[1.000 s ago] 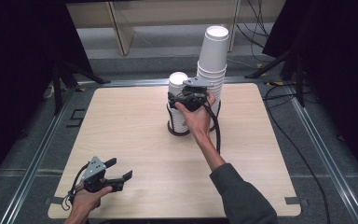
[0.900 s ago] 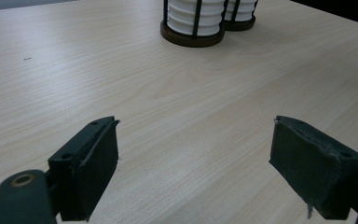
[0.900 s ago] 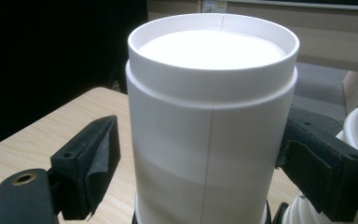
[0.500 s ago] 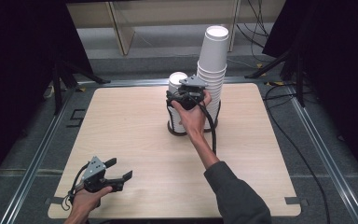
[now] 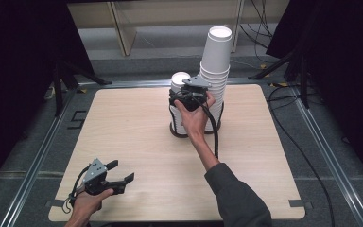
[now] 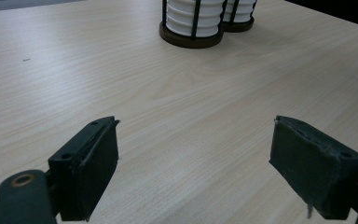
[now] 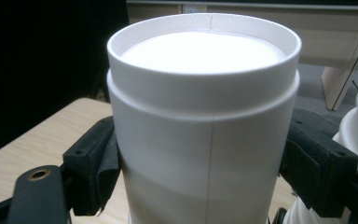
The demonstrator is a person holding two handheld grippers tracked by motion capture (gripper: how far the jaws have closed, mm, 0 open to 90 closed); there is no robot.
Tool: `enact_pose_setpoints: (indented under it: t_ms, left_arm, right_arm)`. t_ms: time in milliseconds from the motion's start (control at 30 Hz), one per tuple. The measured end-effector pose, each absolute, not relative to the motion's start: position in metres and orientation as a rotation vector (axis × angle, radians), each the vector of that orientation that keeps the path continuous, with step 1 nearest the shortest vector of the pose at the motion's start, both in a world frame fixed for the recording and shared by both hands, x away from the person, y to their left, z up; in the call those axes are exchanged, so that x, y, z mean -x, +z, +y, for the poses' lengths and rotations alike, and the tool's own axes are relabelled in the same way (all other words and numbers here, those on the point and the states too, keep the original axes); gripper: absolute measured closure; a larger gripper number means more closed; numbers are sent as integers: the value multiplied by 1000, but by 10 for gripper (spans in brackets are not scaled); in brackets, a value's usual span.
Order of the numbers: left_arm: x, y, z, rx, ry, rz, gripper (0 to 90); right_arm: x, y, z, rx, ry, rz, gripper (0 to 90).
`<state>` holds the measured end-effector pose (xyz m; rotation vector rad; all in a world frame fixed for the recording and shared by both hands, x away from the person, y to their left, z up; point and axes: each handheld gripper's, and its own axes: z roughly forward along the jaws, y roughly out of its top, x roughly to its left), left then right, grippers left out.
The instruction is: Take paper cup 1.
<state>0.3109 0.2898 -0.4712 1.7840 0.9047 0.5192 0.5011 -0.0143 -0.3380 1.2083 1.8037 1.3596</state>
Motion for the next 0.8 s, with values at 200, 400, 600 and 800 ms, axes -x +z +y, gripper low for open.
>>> enact_pose_setpoints:
  t_ms: [200,400,600,800]
  left_arm:
    - [-311,-471,290,-1784,519,905,148]
    - [-310,-471,289,-1788,516,908,148]
    - [-310,-471,289,-1787,511,910,148]
    - [-310,-471,289,-1784,502,915,148]
  right_arm:
    - [-496,-319,-17,-1171,1407,1771,203]
    - [-491,-300,-19,-1154,1456,1755,203]
    - [-487,-275,-23,-1093,1489,1737,203]
    - [-478,-253,-29,-1047,1556,1715,203]
